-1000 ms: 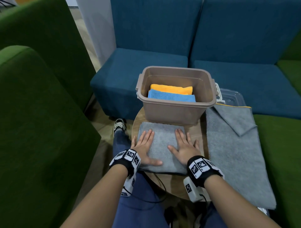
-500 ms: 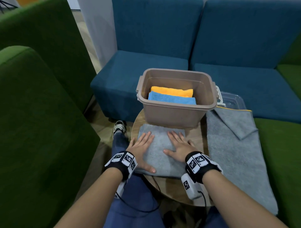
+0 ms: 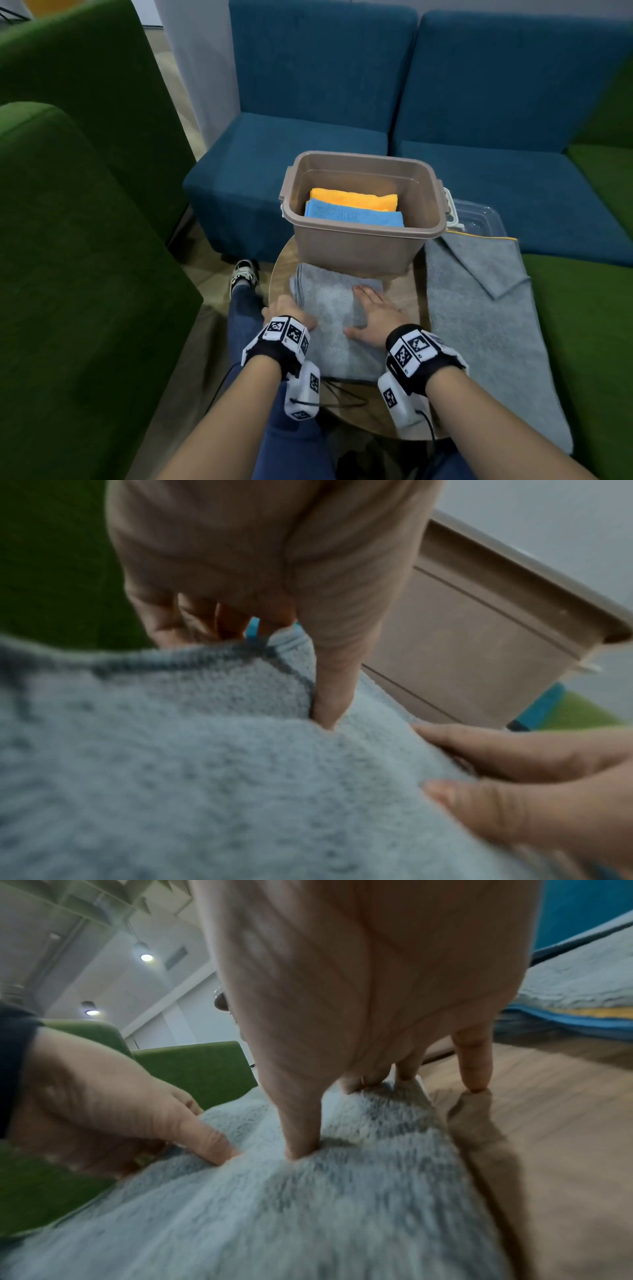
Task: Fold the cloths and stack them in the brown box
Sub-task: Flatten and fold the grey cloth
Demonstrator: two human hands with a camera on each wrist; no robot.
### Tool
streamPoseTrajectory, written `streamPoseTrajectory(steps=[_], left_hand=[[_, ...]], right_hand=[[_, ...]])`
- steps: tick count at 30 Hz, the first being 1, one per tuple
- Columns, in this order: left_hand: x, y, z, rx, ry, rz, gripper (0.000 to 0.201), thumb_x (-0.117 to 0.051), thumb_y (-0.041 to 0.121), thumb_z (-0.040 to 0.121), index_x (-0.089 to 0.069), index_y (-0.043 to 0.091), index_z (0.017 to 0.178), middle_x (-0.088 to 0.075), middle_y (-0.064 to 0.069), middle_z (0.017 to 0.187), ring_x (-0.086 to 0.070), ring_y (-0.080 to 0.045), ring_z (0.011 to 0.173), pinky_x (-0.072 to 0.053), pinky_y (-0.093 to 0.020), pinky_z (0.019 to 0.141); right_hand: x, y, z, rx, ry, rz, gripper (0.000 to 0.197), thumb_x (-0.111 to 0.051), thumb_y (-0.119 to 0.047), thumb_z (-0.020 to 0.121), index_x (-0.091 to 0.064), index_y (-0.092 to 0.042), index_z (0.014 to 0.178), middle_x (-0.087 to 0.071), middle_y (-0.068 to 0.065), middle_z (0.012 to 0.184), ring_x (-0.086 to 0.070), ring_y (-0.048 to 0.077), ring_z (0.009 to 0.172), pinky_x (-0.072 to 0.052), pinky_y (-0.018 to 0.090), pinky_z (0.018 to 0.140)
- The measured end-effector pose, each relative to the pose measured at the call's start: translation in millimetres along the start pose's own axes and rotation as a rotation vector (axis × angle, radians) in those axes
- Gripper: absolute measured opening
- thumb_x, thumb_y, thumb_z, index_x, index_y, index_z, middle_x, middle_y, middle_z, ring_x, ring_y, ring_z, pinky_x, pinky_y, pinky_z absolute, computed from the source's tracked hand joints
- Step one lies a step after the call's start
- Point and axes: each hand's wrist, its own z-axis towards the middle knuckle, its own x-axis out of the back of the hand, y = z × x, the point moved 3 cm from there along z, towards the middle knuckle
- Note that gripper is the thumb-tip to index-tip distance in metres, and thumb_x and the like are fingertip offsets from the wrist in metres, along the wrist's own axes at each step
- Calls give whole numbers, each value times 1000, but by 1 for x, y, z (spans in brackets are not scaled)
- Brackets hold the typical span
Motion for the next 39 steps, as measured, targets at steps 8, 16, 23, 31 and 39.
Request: streamPoseTrajectory(steps=[8,16,23,31,39], left_hand=[[4,33,-22,-386,-61,6,75,-62,2,80,-24,11,143,-54,-17,127,-52,-34,121,-44,-35,99],[48,73,-63,-940,-53,215,45,-58,2,75,-37,17,112,-60,-13,101,-58,-34,93,-48,-43,77],[76,90,-65,-1092,-113,92,15,-48,16,61,-49,26,72,-60,7,72,-55,-17,70,-49,-37,65],[75,94,-60,-1095,-106,91,25,-59,1,71,-61,26,75,-66,6,75,-61,-10,75,-49,-25,69],[76,49,-34,-955,-83,-72,24,-73,14,84,-59,32,76,-63,11,75,-56,0,70,-46,-22,69]], right_hand=[[42,-25,-13,193,269,113,88,-63,-14,83,-12,-32,153,-30,6,149,-41,32,132,-35,47,109],[95,-33,-57,471,598,-7,65,-60,-3,67,-48,-29,125,-41,-10,143,-33,12,135,-19,32,104],[103,7,-75,577,466,200,35,-74,-41,74,-41,-29,77,-50,-14,133,-52,6,117,-39,32,91],[93,5,-87,603,371,439,23,-77,-25,83,-55,-22,81,-56,-13,70,-52,2,66,-39,19,61],[97,36,-91,500,514,680,21,-69,-27,88,-57,-15,77,-55,7,71,-48,9,66,-37,27,62]])
